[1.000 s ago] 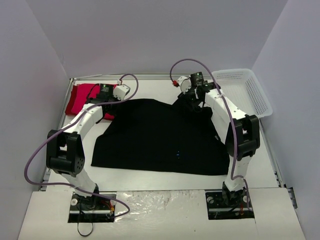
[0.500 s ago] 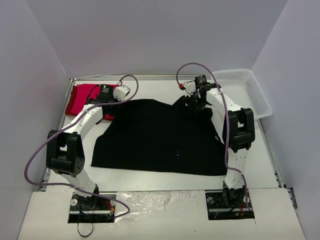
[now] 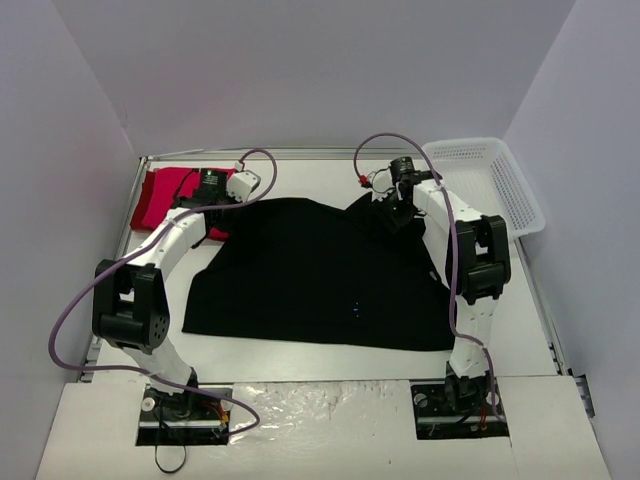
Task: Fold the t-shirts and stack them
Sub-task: Fold the flattened tshirt in 1/3 of the way, then grap the side of the flattened tshirt furthest away from the robot with both arms
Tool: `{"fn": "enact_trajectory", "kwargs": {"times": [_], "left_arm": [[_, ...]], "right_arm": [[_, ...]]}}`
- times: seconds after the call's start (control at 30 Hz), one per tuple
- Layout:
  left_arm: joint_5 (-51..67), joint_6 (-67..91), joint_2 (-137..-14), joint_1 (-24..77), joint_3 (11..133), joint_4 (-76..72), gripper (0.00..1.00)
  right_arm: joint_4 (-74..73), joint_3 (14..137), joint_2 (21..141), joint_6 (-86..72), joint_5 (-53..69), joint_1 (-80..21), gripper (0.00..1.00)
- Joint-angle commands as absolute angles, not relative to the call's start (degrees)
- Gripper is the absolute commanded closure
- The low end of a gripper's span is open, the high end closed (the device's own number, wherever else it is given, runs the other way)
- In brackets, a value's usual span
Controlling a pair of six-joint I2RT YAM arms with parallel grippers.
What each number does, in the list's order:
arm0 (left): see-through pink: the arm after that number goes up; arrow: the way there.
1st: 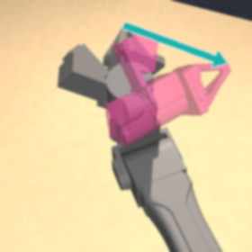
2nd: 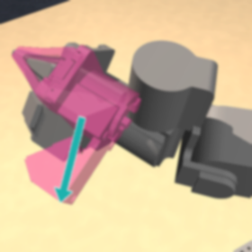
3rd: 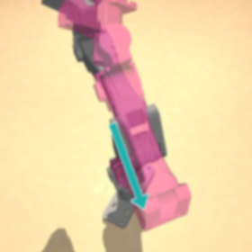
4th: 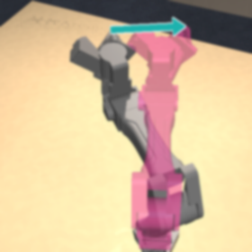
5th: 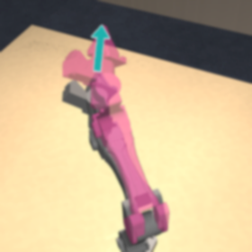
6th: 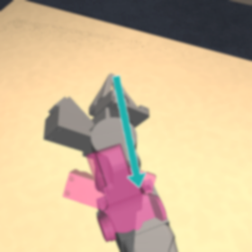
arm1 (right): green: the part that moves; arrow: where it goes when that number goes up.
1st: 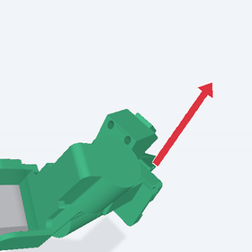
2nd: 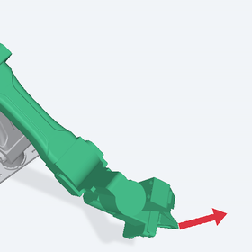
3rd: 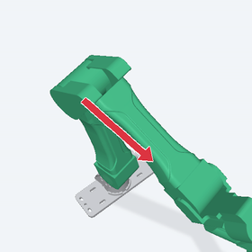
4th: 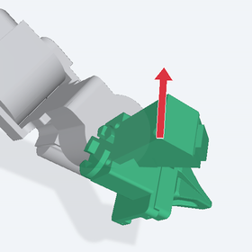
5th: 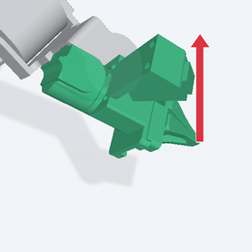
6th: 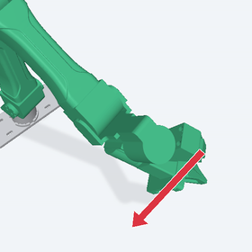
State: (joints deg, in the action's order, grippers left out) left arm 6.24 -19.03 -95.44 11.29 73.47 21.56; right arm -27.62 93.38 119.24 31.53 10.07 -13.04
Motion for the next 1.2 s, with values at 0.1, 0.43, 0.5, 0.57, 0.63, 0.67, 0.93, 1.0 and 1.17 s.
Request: {"fn": "enact_trajectory", "kwargs": {"times": [0.1, 0.43, 0.5, 0.57, 0.63, 0.67, 0.93, 1.0, 1.17], "left_arm": [[6.8, -18.7, -92.3, 11.5, 74.3, 21.4, 0.98], [7.0, -18.6, -91.9, 11.5, 74.2, 21.5, 0.98], [7.1, -18.5, -91.9, 11.5, 74.3, 21.5, 0.98], [7.2, -18.5, -91.9, 11.5, 74.3, 21.6, 0.97], [7.3, -18.5, -91.8, 11.6, 74.2, 21.6, 0.98], [7.3, -18.6, -91.8, 11.6, 74.2, 21.5, 0.98], [7.6, -18.7, -91.9, 11.6, 74.0, 21.6, 0.98], [7.6, -18.8, -91.9, 11.5, 73.9, 21.6, 0.98], [7.7, -18.9, -92.2, 11.5, 73.9, 21.7, 0.98]], "right_arm": [[-30.9, 91.0, 114.6, 31.6, 12.7, -12.6, 0.6], [-31.6, 89.8, 110.0, 30.7, 14.1, -12.6, 0.66], [-31.7, 89.6, 109.2, 30.6, 14.0, -12.6, 0.67], [-32.0, 89.4, 108.5, 30.5, 13.9, -12.6, 0.68], [-32.4, 88.9, 107.8, 30.7, 13.8, -12.6, 0.68], [-32.4, 88.7, 107.8, 30.8, 13.7, -12.6, 0.67], [-32.4, 88.2, 109.5, 31.4, 12.5, -12.6, 0.67], [-32.4, 88.1, 110.1, 31.4, 12.6, -12.6, 0.67], [-32.4, 87.0, 111.1, 31.6, 12.6, -12.5, 0.67]]}}
